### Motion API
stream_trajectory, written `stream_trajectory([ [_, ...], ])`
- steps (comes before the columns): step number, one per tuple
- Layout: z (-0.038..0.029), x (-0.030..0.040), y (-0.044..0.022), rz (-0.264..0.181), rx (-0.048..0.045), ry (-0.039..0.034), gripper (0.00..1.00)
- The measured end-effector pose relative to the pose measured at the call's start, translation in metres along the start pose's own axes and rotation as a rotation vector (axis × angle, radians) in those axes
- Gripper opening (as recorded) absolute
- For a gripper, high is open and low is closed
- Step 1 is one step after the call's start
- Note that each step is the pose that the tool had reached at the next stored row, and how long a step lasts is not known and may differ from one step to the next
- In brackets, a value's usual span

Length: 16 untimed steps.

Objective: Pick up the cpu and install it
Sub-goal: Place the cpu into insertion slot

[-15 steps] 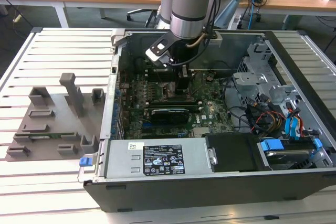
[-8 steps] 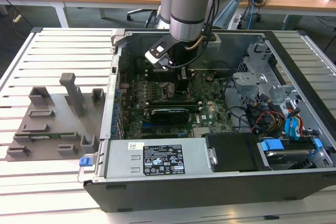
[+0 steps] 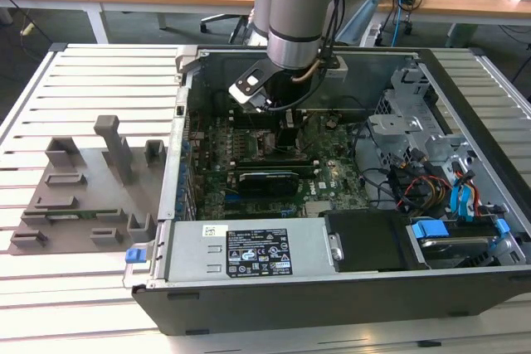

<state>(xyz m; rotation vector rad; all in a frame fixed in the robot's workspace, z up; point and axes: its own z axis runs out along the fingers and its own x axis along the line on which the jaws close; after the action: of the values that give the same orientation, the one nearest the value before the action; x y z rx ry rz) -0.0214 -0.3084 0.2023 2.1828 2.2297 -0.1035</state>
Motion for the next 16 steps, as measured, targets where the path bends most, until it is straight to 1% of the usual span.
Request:
stream_trajectory([
  [5,0.0024,0.0032,0.0002,0.002,0.0000,0.0005,0.55],
  [8,0.0049,0.0033,0.0002,0.003,0.0004,-0.0001,0.55],
  [13,0.0055,0.0035,0.0003,0.003,0.0000,0.0006,0.55],
  [14,0.0058,0.0036,0.0004,0.003,-0.0006,0.0015,0.55],
  [15,0.0057,0.0036,0.0003,0.003,-0.0001,0.0009,0.62],
  [16,0.0055,0.0034,0.0003,0.003,0.0001,0.0003,0.62],
])
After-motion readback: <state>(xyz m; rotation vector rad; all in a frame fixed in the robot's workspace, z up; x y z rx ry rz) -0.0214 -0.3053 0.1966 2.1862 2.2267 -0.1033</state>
